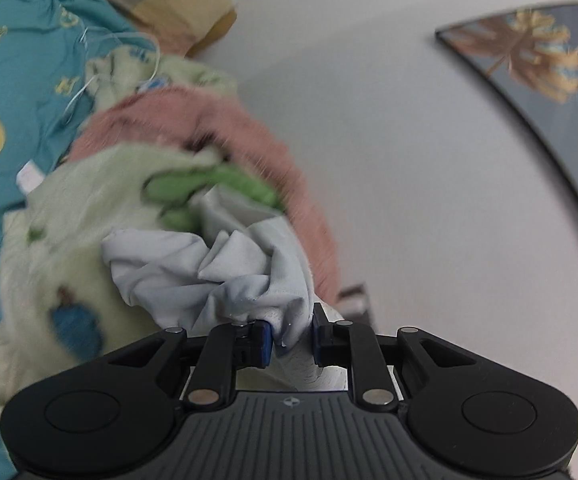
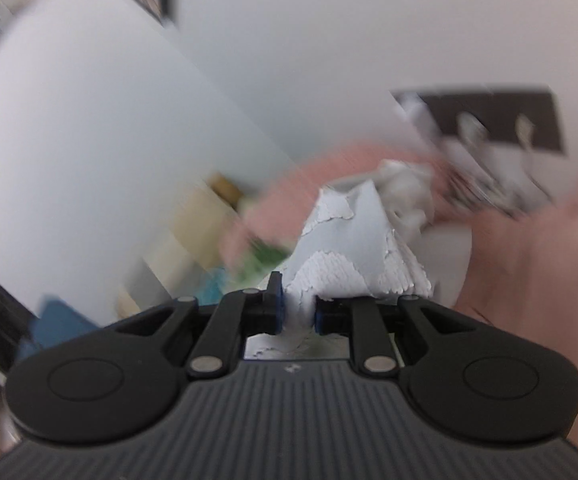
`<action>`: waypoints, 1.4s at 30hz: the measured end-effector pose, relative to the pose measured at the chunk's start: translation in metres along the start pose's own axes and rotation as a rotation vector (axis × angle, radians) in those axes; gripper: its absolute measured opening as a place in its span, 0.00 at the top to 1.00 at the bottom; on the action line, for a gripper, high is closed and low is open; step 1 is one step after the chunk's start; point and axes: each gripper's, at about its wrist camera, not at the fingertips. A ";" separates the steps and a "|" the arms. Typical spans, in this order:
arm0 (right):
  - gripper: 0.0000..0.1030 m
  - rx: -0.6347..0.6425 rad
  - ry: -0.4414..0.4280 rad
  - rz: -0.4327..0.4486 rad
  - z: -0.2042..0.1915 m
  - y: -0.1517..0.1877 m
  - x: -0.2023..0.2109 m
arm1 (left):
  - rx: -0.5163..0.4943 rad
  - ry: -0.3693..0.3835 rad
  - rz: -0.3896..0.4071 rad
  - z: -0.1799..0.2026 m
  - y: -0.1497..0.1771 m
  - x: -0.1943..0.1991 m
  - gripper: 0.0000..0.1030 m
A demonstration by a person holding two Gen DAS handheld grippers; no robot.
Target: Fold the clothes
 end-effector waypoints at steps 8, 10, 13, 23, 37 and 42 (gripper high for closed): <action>0.83 0.010 0.104 -0.148 0.040 0.068 -0.003 | -0.103 -0.167 -0.121 -0.048 0.055 -0.006 0.80; 0.83 0.025 0.124 -0.147 0.038 0.074 -0.002 | -0.122 -0.189 -0.121 -0.049 0.060 -0.007 0.77; 0.82 0.028 0.138 -0.156 0.030 0.072 0.003 | -0.166 -0.242 -0.119 -0.039 0.064 -0.001 0.68; 0.31 0.153 0.186 -0.124 -0.009 0.088 0.081 | -0.386 -0.417 -0.086 0.028 0.110 0.083 0.08; 0.16 0.439 0.134 0.102 -0.089 0.173 0.205 | -0.602 -0.480 0.245 0.117 0.233 0.241 0.00; 0.16 0.514 0.158 0.172 -0.096 0.210 0.219 | -0.639 -0.497 0.332 0.115 0.269 0.266 0.00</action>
Point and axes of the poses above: each gripper's, at about its wrist camera, not at the fingertips, and x roughly against the way its jaws point, z to its right, y to its underside, and after that the axes turned 13 degrees about -z, right-handed
